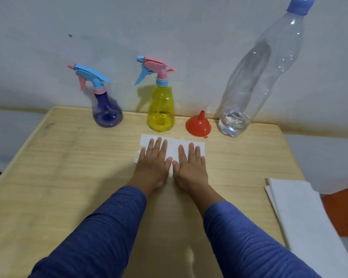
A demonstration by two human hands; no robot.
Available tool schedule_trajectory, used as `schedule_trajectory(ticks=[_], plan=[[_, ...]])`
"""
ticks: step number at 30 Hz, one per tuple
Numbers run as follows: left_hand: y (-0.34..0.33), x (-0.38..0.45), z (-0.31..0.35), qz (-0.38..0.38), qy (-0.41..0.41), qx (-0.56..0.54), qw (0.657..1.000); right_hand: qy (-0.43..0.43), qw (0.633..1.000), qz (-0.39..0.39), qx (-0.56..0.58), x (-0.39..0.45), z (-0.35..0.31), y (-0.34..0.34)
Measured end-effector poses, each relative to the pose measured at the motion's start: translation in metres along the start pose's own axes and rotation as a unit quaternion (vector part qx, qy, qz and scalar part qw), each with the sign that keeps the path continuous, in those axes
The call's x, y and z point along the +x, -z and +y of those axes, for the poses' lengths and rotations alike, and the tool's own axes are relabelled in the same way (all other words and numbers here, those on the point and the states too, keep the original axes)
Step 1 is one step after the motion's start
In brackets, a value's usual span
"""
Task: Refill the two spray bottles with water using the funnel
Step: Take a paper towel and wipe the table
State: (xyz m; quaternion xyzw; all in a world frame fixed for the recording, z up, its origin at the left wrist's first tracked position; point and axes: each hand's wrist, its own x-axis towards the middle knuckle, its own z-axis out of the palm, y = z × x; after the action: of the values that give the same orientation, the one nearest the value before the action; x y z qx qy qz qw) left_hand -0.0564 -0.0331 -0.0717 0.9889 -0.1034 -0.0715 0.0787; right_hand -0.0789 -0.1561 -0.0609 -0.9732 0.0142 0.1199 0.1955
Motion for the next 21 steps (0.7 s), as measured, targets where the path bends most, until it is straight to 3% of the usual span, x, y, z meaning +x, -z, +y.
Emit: schedule_trajectory(ticks=[9,15,21], plan=[[0.016,-0.020,-0.146,0.058,0.007,-0.014,0.998,0.040,0.997,-0.029,-0.054,0.029,-0.131,-0.045],[0.018,-0.039,-0.206,0.091,0.015,-0.034,0.995,0.072,0.994,-0.048,-0.069,0.032,-0.197,-0.074],[0.027,-0.060,-0.233,0.004,0.070,-0.001,0.998,0.114,0.989,-0.066,-0.064,0.013,-0.229,-0.087]])
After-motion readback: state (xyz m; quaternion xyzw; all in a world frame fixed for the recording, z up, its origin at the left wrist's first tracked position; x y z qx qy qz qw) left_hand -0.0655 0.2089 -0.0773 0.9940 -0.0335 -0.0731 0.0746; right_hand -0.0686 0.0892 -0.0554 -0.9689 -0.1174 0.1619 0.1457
